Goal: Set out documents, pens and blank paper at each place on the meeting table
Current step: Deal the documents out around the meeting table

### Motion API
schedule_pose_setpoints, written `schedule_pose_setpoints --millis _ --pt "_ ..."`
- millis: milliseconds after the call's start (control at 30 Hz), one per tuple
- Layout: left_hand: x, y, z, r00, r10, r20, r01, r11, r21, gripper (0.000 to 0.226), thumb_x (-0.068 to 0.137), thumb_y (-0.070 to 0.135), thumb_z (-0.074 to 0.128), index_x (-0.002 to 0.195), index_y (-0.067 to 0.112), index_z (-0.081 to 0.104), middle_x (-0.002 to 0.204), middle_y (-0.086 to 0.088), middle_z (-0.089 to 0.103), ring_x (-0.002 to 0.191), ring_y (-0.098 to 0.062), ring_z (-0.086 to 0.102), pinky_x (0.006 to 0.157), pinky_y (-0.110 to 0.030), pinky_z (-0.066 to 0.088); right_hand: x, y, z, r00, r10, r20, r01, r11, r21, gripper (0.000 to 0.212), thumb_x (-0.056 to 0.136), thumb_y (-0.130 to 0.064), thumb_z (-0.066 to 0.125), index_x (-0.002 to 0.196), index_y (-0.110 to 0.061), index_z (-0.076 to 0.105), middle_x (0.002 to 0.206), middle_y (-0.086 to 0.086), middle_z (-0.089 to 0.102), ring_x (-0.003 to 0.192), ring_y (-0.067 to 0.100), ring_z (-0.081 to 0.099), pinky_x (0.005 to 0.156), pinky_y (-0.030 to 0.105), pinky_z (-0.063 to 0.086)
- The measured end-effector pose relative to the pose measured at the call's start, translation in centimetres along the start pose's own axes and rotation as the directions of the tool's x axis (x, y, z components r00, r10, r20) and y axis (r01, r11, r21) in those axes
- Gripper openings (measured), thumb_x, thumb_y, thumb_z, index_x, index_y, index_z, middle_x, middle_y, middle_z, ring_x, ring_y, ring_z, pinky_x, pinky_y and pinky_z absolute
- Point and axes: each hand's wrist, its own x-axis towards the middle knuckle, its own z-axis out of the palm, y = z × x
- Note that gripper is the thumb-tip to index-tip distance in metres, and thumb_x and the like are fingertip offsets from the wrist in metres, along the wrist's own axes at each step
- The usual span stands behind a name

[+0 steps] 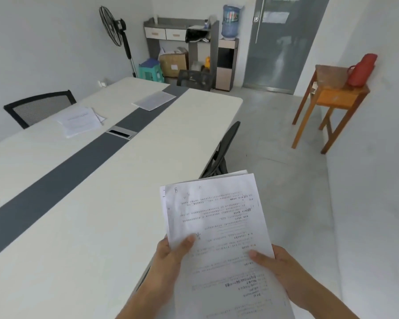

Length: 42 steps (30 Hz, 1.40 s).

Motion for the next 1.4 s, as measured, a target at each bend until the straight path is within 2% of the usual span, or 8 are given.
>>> schedule_pose_setpoints --millis 133,333,500,633,767,933,1133,1400 --pt "5.8 1.4 0.1 0.977 -0.029 -0.211 0.010 0.996 -0.092 0.032 0.091 0.021 0.060 0.113 -0.002 0.065 0.107 -0.021 0.072 0.098 -0.039 0.070 0.090 -0.056 0.053 6.8 -3.0 -2.2 0.998 0.005 0.056 0.003 0.989 -0.149 0.027 0.091 -0.020 0.062 0.114 -0.008 0.068 0.109 0.012 0.075 0.098 0.032 0.072 0.086 0.045 0.058" --pt "13.9 3.7 2.0 0.892 -0.039 -0.449 -0.040 0.986 -0.164 0.020 0.094 0.013 0.056 0.104 -0.002 0.066 0.096 -0.021 0.075 0.086 -0.040 0.072 0.077 -0.051 0.058 17.3 -9.8 -5.2 0.982 -0.085 0.169 0.142 0.921 -0.362 0.019 0.094 -0.014 0.060 0.110 -0.014 0.070 0.103 -0.003 0.077 0.097 0.016 0.073 0.088 0.032 0.057" --pt "17.9 3.3 3.0 0.811 -0.078 -0.580 -0.008 0.990 -0.144 0.016 0.093 0.008 0.057 0.103 0.001 0.068 0.094 -0.015 0.076 0.089 -0.037 0.071 0.074 -0.045 0.059 26.2 -15.7 -3.9 0.957 -0.179 0.230 0.272 0.832 -0.484 0.016 0.097 -0.015 0.057 0.101 -0.021 0.071 0.094 -0.009 0.077 0.085 0.005 0.072 0.064 0.014 0.053" --pt "20.3 3.5 2.1 0.763 -0.098 -0.638 0.018 0.991 -0.131 0.018 0.095 0.010 0.053 0.102 0.002 0.068 0.087 -0.018 0.075 0.073 -0.032 0.069 0.053 -0.033 0.051 33.5 -18.7 -1.1 0.923 -0.190 0.335 0.353 0.764 -0.539 0.017 0.097 -0.018 0.056 0.108 -0.016 0.069 0.104 -0.010 0.073 0.094 0.006 0.070 0.071 0.017 0.053" --pt "23.8 4.0 -1.0 0.744 -0.124 -0.656 0.030 0.988 -0.153 0.019 0.098 0.011 0.048 0.100 0.000 0.063 0.074 -0.014 0.072 0.060 -0.028 0.066 0.051 -0.030 0.048 41.0 -19.4 2.2 0.913 -0.152 0.379 0.372 0.692 -0.619 0.019 0.097 -0.018 0.054 0.108 -0.013 0.068 0.104 -0.005 0.072 0.095 0.013 0.068 0.080 0.030 0.056" --pt "28.4 4.6 -6.2 0.734 -0.154 -0.662 0.125 0.988 -0.092 0.017 0.095 0.010 0.052 0.093 -0.005 0.060 0.073 -0.013 0.070 0.058 -0.024 0.064 0.049 -0.029 0.046 49.5 -19.3 5.6 0.951 -0.123 0.284 0.296 0.631 -0.717 0.012 0.092 -0.014 0.056 0.088 -0.010 0.067 0.088 0.007 0.071 0.074 0.019 0.060 0.063 0.030 0.045" --pt "30.1 5.6 -12.1 0.712 -0.205 -0.671 0.218 0.974 -0.066 0.013 0.094 0.012 0.054 0.093 0.004 0.065 0.082 -0.015 0.073 0.064 -0.020 0.067 0.055 -0.029 0.050 58.5 -18.0 8.8 0.984 -0.028 0.175 0.164 0.524 -0.836 0.010 0.089 -0.021 0.062 0.089 -0.013 0.068 0.091 0.005 0.073 0.087 0.029 0.068 0.075 0.036 0.053" --pt "30.3 5.9 -16.3 0.647 -0.261 -0.716 0.251 0.960 -0.124 0.011 0.095 0.013 0.055 0.094 0.011 0.066 0.083 -0.012 0.074 0.075 -0.028 0.071 0.058 -0.030 0.053 62.5 -14.1 9.8 0.989 0.144 0.023 -0.011 0.228 -0.974 0.032 0.082 -0.034 0.062 0.110 -0.019 0.060 0.100 0.000 0.066 0.094 0.028 0.063 0.074 0.032 0.048"
